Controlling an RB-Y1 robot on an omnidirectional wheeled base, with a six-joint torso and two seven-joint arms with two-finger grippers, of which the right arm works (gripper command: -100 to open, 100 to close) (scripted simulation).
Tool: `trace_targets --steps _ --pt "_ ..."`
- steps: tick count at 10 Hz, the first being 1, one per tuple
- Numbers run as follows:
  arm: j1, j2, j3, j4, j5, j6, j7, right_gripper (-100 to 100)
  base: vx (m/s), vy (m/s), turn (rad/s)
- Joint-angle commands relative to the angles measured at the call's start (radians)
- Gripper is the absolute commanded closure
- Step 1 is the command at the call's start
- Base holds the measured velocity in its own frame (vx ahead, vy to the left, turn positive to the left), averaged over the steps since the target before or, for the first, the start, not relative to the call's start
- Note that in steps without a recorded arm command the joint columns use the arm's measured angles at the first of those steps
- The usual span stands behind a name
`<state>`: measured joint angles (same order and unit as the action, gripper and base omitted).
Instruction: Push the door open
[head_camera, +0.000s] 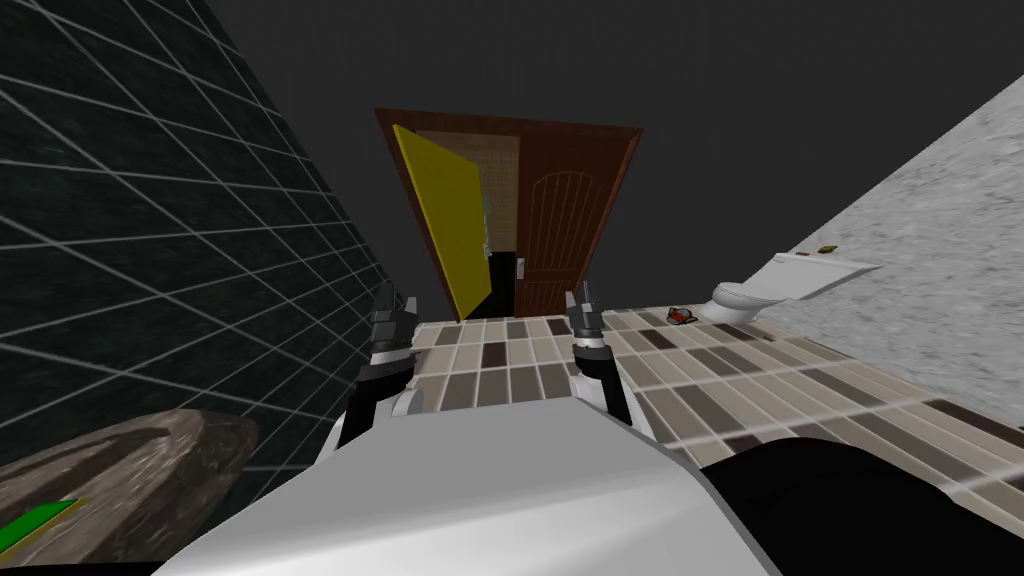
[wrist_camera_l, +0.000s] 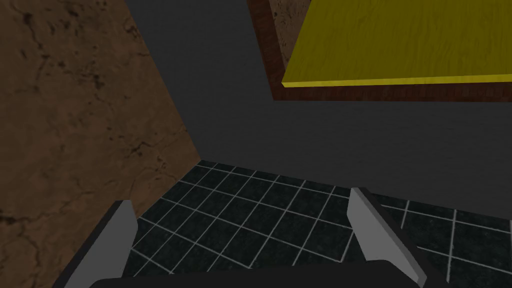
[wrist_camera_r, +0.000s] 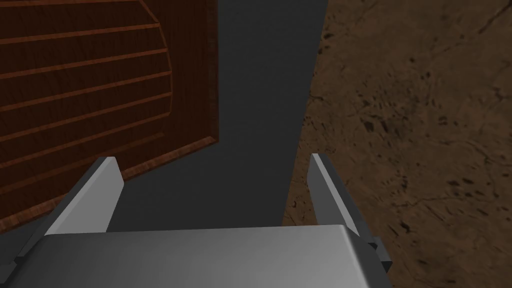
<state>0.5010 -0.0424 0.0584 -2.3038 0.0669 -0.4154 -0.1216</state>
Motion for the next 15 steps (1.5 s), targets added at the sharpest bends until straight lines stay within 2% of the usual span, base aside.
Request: trace_targets --steps 1,5,8,14,15 --pt "-0.006 -0.008 -0.008 0.023 0.006 -0.001 -0.012 -100 0.192 0.056 0.031" --pt "-0.026 -0.030 -0.032 0.098 0.025 -0.002 -0.052 -100 0.222 0.015 0.029" --pt "-0.046 -0.051 -0.057 0.172 0.044 -0.004 -0.092 -100 0.185 0.019 0.042" --pt "-0.073 -0.078 -0.091 0.274 0.071 -0.006 -0.147 -100 0.127 0.021 0.027" --pt "-0.081 -0.086 -0.101 0.304 0.079 -0.007 -0.163 -100 0.129 0.033 0.051"
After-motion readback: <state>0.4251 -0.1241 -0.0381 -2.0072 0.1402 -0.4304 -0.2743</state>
